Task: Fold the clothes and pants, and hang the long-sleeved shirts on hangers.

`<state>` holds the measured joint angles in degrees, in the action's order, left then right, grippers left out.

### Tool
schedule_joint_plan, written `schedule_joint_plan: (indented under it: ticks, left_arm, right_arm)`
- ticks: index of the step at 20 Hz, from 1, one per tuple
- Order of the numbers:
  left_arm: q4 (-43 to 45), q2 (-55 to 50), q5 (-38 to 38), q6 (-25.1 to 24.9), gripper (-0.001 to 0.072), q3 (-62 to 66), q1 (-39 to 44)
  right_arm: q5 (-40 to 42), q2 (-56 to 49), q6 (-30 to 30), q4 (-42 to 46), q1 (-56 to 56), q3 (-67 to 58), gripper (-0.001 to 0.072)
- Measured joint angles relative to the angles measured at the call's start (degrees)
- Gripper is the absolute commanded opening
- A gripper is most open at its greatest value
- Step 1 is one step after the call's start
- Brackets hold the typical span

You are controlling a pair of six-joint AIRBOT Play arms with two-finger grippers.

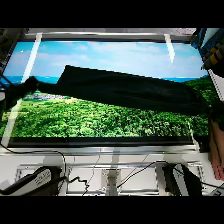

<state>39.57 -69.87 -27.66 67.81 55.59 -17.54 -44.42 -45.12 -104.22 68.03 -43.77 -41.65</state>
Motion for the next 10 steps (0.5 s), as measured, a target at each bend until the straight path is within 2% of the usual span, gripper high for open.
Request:
schedule_joint_plan:
  ticks: [5,10]
  left_arm:
    - [-0.96,-14.49,6.97,5.73,0.0021,12.22,6.78]
    - [-1.27,-27.04,10.54,10.25,0.0021,23.10,11.41]
  right_arm:
    - [7.76,-14.47,-1.44,-6.69,4.17,-8.02,0.0072]
    - [14.16,-32.33,-10.56,-8.98,10.49,-18.99,0.0072]
